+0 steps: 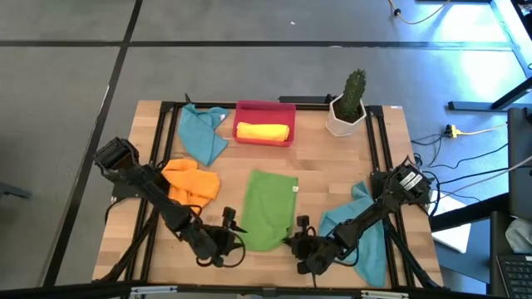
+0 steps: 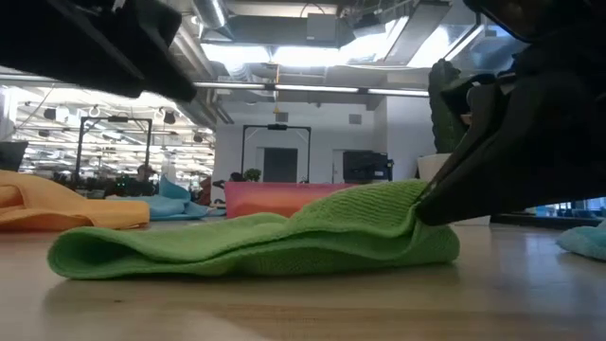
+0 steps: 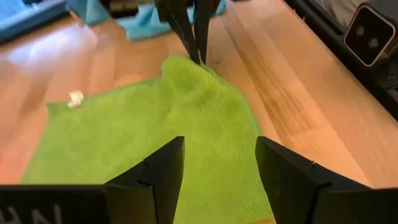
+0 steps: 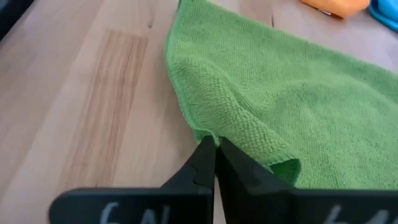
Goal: Roll microfiber towels into tight, uniform cylinder then place into a basket
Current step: Roll the green towel
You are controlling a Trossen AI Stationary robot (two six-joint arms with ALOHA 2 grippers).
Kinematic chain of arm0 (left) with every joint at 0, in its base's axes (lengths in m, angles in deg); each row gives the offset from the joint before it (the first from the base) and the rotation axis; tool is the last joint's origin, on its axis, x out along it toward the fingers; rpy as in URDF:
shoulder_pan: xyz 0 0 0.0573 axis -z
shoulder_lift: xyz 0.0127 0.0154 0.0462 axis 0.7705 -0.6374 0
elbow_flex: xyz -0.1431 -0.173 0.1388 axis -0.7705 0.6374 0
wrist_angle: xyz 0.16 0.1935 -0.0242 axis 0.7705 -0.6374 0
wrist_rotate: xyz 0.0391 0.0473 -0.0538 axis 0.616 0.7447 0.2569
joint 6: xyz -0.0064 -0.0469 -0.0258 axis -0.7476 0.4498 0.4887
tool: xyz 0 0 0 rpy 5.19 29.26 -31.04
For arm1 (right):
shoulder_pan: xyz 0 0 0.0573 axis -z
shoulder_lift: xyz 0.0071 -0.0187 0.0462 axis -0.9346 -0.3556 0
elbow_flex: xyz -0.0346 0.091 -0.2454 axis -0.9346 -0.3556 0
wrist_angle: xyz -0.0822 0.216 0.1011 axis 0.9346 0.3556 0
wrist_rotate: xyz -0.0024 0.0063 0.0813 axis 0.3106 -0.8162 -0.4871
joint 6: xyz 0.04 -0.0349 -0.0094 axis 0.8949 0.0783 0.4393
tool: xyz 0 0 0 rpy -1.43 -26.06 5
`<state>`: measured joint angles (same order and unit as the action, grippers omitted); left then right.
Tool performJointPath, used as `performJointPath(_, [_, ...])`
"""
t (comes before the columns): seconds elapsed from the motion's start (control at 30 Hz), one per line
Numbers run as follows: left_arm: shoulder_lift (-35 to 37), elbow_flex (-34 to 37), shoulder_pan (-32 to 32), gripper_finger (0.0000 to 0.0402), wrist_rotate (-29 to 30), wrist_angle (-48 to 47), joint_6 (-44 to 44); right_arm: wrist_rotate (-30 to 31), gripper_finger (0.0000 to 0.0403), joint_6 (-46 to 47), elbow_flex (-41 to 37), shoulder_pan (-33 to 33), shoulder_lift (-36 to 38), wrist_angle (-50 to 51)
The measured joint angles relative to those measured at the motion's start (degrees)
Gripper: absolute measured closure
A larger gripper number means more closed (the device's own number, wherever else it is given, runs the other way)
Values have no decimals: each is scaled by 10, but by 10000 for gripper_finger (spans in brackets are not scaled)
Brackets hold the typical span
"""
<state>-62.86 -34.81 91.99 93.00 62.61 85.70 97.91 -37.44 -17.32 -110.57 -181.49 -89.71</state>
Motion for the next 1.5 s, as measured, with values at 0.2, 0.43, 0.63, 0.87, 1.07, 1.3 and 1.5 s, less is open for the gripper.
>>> performJointPath(0.2, [0, 0, 10, 209, -4, -21, 42, 0, 394, 24, 0, 0, 1, 13])
performJointPath(0.43, [0, 0, 25, 209, 21, -33, 41, -7, 394, 41, 1, 0, 1, 31])
performJointPath(0.63, [-50, -4, 45, 209, 18, -28, 54, -7, 394, 56, 1, 0, 1, 33])
performJointPath(0.87, [-128, -48, 76, 209, 57, -36, 7, -7, 394, 72, 1, -1, 2, 27])
performJointPath(1.07, [-173, -94, 75, 209, 79, -98, -36, -7, 393, 74, 1, -1, 2, 27])
performJointPath(1.3, [-191, -111, 50, 209, 61, -115, -35, -15, 393, 85, 1, -1, 2, 30])
performJointPath(1.5, [-190, -113, 31, 226, 14, -137, -32, -18, 393, 85, 1, -1, 2, 30])
